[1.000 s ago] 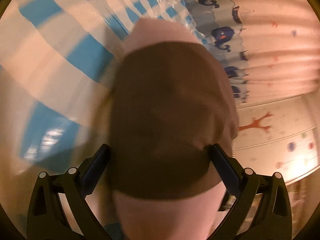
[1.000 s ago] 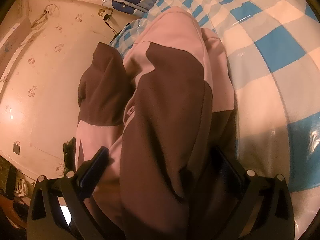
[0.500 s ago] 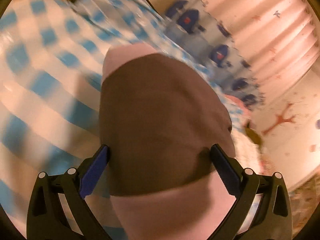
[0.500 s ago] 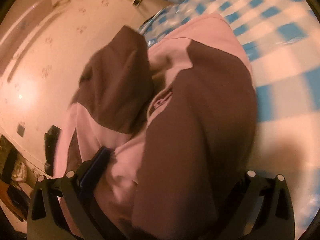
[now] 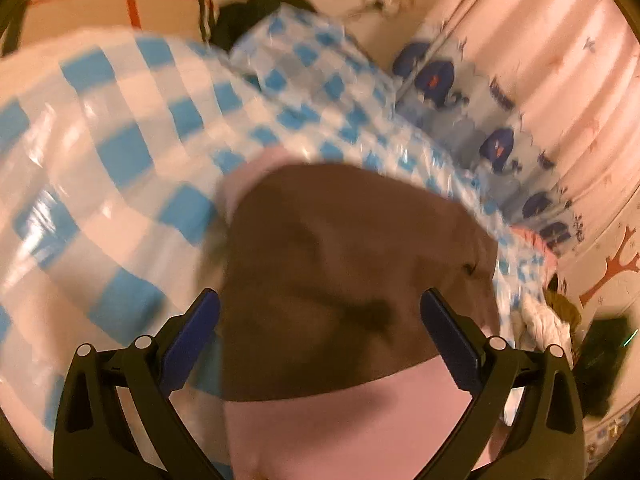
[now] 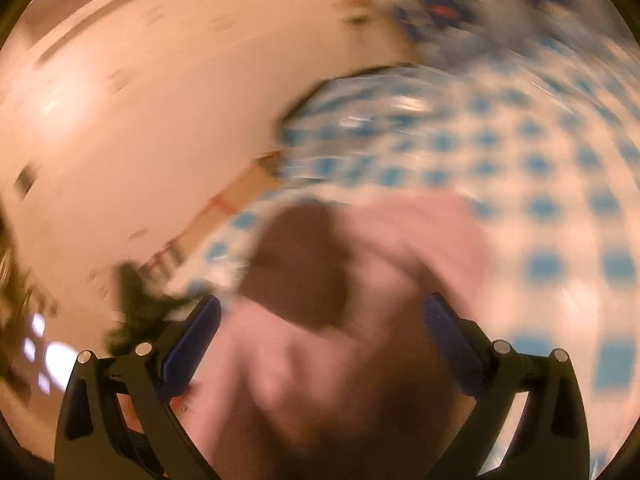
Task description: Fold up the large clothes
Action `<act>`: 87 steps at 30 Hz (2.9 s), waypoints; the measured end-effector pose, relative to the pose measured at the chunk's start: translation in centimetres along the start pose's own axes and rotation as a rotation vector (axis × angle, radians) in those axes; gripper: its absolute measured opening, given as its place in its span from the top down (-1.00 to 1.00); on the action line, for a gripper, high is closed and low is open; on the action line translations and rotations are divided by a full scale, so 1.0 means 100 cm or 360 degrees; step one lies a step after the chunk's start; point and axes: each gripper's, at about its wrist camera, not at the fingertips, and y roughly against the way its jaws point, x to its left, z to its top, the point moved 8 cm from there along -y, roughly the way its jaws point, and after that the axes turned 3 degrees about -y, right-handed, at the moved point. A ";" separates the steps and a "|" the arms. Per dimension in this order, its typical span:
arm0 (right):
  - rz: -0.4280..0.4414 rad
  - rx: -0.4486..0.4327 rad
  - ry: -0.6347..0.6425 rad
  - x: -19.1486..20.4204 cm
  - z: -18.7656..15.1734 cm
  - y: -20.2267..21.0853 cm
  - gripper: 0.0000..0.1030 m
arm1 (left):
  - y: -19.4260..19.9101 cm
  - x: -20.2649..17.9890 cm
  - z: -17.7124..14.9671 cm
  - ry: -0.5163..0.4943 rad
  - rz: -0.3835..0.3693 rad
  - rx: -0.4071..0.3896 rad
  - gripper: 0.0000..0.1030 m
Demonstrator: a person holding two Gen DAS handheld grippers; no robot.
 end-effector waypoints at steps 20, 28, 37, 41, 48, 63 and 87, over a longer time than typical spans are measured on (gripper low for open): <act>-0.0121 -0.0130 -0.0453 -0.110 0.025 -0.059 -0.90 | -0.033 -0.012 -0.008 0.0008 0.0042 0.0061 -0.87; -0.0118 -0.0359 -0.0988 -0.174 -0.052 -0.065 -0.91 | -0.066 -0.036 -0.008 -0.0228 0.0042 0.0094 -0.88; -0.0344 -0.0395 -0.0551 -0.150 -0.015 0.009 -0.90 | -0.046 -0.040 -0.020 -0.0261 0.0137 0.0094 -0.87; -0.0664 -0.0051 -0.0123 -0.133 -0.026 -0.046 -0.90 | -0.061 -0.035 -0.029 -0.0199 0.0150 0.0079 -0.88; -0.0551 0.0068 -0.0343 -0.157 -0.044 -0.039 -0.90 | -0.056 -0.038 -0.031 -0.0251 0.0243 0.0041 -0.88; -0.0679 0.0171 -0.0166 -0.112 -0.100 -0.005 -0.89 | -0.002 -0.058 -0.053 -0.0443 0.0504 -0.0132 -0.87; -0.0993 0.0093 0.0119 0.008 -0.101 0.075 -0.89 | 0.102 -0.105 -0.125 -0.0533 0.0470 -0.0019 -0.87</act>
